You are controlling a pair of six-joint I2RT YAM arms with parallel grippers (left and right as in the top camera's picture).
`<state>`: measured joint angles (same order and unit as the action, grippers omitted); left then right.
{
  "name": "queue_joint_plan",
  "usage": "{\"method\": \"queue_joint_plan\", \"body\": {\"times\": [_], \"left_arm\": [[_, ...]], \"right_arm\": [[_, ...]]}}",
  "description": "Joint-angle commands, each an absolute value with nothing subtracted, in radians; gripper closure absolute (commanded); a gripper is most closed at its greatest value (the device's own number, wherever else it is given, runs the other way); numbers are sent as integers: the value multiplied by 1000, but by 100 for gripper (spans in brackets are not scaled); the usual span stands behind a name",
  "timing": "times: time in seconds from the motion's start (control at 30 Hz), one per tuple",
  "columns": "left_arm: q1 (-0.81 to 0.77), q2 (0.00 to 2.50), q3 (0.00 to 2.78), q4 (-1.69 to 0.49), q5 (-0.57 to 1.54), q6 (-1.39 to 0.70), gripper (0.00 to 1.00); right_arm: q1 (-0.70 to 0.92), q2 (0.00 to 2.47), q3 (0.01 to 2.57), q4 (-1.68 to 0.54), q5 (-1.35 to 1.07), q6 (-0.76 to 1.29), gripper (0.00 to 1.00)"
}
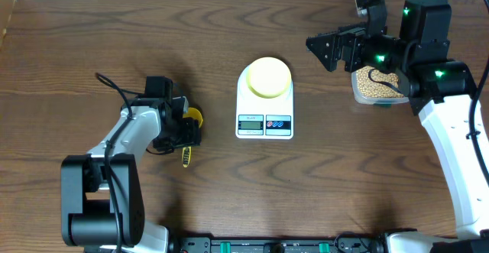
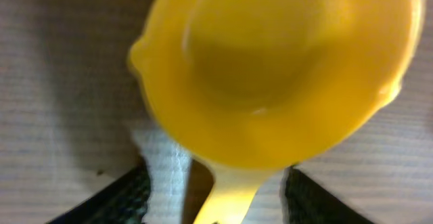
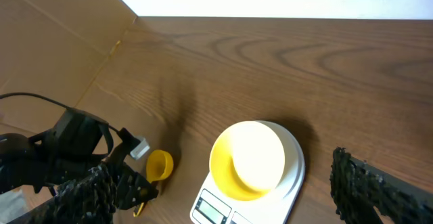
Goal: Scoop item into bowl and weigh 50g on scale
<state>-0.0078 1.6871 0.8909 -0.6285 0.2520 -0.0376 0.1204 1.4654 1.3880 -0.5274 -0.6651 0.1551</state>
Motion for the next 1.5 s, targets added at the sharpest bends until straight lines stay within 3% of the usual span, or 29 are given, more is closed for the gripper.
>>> {"method": "queue_joint_plan", "body": {"times": [0.0, 0.17, 0.53, 0.67, 0.87, 0.93, 1.17, 1.2, 1.27, 1.47], "left_arm": [[-8, 1732, 879, -617, 273, -19, 41], [-8, 1732, 879, -607, 273, -19, 56], [-8, 1732, 879, -616, 273, -19, 62], [-8, 1732, 879, -620, 273, -19, 76], [-8, 1732, 879, -630, 281, -19, 76], [-8, 1732, 879, -646, 281, -19, 81], [-7, 1732, 882, -672, 357, -19, 81], [-7, 1732, 882, -672, 357, -19, 79], [-7, 1732, 882, -672, 355, -19, 55], [-7, 1732, 882, -671, 355, -19, 54]], "right_arm": [[126, 1459, 1406, -528, -653, 141, 1], [126, 1459, 1406, -528, -652, 141, 1], [126, 1459, 1406, -534, -611, 141, 1], [126, 1459, 1406, -535, -603, 141, 1], [126, 1459, 1406, -535, -592, 141, 1], [126, 1459, 1406, -535, -577, 141, 1], [126, 1459, 1406, -532, -574, 141, 1], [126, 1459, 1406, -531, -574, 141, 1], [126, 1459, 1406, -527, -573, 141, 1], [126, 1459, 1406, -524, -551, 141, 1]]}}
